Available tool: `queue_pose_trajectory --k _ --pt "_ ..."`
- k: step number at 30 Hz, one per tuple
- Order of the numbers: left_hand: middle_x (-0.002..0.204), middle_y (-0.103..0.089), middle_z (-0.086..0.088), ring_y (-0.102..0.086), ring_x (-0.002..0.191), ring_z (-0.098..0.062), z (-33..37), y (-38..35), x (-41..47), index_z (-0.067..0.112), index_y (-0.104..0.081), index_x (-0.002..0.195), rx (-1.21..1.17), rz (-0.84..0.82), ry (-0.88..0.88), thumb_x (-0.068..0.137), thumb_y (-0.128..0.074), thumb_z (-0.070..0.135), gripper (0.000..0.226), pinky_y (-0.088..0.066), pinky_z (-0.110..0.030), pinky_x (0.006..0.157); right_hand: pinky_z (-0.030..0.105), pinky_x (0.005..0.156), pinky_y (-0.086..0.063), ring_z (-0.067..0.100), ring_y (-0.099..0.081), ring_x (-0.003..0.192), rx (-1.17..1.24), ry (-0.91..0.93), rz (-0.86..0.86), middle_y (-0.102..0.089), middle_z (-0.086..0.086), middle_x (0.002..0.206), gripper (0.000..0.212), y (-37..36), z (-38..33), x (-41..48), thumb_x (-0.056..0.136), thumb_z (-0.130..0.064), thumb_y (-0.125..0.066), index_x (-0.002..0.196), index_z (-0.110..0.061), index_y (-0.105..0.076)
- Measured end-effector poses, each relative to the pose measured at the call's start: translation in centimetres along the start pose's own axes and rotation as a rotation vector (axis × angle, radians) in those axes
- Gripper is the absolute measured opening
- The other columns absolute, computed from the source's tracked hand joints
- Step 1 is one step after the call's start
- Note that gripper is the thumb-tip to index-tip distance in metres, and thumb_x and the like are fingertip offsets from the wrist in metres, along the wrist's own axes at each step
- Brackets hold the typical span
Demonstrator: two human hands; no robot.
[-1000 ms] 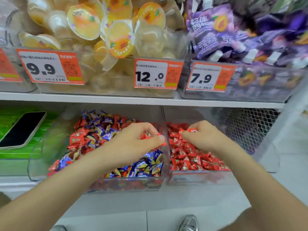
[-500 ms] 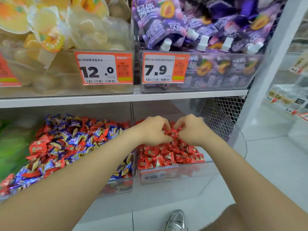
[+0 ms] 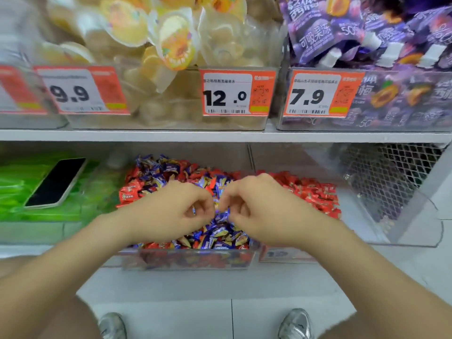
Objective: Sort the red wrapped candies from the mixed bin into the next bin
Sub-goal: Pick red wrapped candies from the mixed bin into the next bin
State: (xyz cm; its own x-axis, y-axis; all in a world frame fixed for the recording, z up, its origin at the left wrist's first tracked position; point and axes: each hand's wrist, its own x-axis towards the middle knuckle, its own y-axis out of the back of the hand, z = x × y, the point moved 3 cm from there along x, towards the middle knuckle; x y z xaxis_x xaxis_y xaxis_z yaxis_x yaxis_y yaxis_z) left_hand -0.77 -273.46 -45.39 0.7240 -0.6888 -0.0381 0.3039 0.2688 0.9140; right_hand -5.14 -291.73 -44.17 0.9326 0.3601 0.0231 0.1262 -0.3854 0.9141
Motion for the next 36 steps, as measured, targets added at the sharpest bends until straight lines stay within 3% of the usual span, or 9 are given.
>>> queue_pose_trajectory --k 3,7,12,15,20,24,28,32,36 --pt "0.091 -0.065 0.015 -0.06 0.083 -0.003 -3.1 -0.6 -1.4 0.032 -0.068 0.1 0.121 -0.069 0.06 0.09 -0.074 0.03 0.012 -0.047 -0.018 0.075 0.042 0.08 -0.057 0.02 -0.061 0.087 -0.26 0.082 -0.168 -0.061 -0.005 0.089 0.031 -3.2 -0.7 2.6 0.084 -0.013 -0.073 0.112 -0.029 -0.071" --pt "0.114 -0.043 0.008 -0.044 0.111 -0.018 -6.5 -1.5 -2.1 0.04 -0.054 0.12 0.264 -0.232 0.209 0.084 -0.074 0.063 0.046 -0.045 -0.04 0.101 0.043 0.079 -0.057 0.028 -0.063 0.098 -0.361 0.156 -0.255 -0.063 0.002 0.105 0.052 -6.1 -1.6 5.7 0.08 -0.029 -0.087 0.126 -0.026 -0.065" --pt "0.111 -0.041 0.009 -0.044 0.11 -0.018 -8.4 -1.2 -2.0 0.037 -0.048 0.13 0.213 -0.252 0.245 0.08 -0.087 0.042 0.063 -0.047 -0.038 0.094 0.04 0.075 -0.054 0.032 -0.067 0.104 -0.483 0.098 -0.095 -0.066 0.002 0.103 0.041 -7.1 -1.4 8.8 0.087 -0.054 -0.077 0.119 -0.029 -0.068" --pt "0.1 -0.051 0.017 -0.054 0.096 -0.013 -9.4 -0.5 -1.0 0.036 -0.061 0.119 0.171 -0.143 0.179 0.08 -0.09 0.034 0.048 -0.043 -0.032 0.077 0.041 0.081 -0.054 0.036 -0.067 0.106 -0.493 0.001 -0.021 -0.066 0.006 0.113 0.035 -6.0 -0.9 9.5 0.092 -0.05 -0.075 0.118 -0.027 -0.066" --pt "0.088 -0.065 0.012 -0.057 0.078 -0.001 -9.8 0.3 -0.7 0.038 -0.068 0.108 0.154 0.012 0.141 0.093 -0.077 0.032 0.019 -0.054 -0.039 0.079 0.038 0.075 -0.044 0.033 -0.065 0.106 -0.445 -0.039 0.039 -0.056 0.002 0.122 0.047 -4.3 -1.3 8.8 0.092 -0.043 -0.079 0.134 -0.031 -0.06" --pt "0.086 -0.071 0.014 -0.064 0.079 -0.001 -9.3 1.0 -1.2 0.038 -0.068 0.112 0.082 0.066 0.113 0.1 -0.064 0.016 0.025 -0.056 -0.038 0.081 0.033 0.076 -0.049 0.016 -0.063 0.094 -0.324 0.013 -0.025 -0.057 -0.015 0.09 0.017 -3.8 -2.5 8.3 0.087 -0.035 -0.084 0.1 -0.029 -0.075" --pt "0.106 -0.067 0.014 -0.061 0.1 -0.004 -8.8 1.0 -1.9 0.034 -0.067 0.107 -0.022 0.039 0.101 0.087 -0.043 -0.01 0.054 -0.052 -0.031 0.085 0.036 0.071 -0.057 0.011 -0.064 0.075 -0.233 -0.026 -0.34 -0.064 -0.012 0.073 0.035 -5.3 -2.4 7.5 0.071 -0.043 -0.095 0.094 -0.021 -0.08" --pt "0.11 -0.049 0.008 -0.048 0.103 -0.01 -8.0 -0.9 -1.7 0.043 -0.06 0.127 0.012 -0.103 0.075 0.1 -0.062 0.029 0.03 -0.042 -0.035 0.09 0.035 0.072 -0.054 0.026 -0.066 0.088 -0.458 -0.06 -0.169 -0.062 -0.002 0.093 0.023 -3.8 -1.0 8.0 0.081 -0.026 -0.087 0.101 -0.026 -0.075" --pt "0.113 -0.042 0.009 -0.044 0.107 -0.015 -7.8 -2.5 -0.5 0.047 -0.059 0.137 0.113 -0.148 0.026 0.087 -0.073 0.063 0.055 -0.04 -0.038 0.095 0.039 0.073 -0.056 0.03 -0.064 0.091 -0.493 -0.127 -0.171 -0.061 0.008 0.109 0.03 -3.5 -0.4 7.7 0.081 -0.002 -0.068 0.106 -0.018 -0.067"
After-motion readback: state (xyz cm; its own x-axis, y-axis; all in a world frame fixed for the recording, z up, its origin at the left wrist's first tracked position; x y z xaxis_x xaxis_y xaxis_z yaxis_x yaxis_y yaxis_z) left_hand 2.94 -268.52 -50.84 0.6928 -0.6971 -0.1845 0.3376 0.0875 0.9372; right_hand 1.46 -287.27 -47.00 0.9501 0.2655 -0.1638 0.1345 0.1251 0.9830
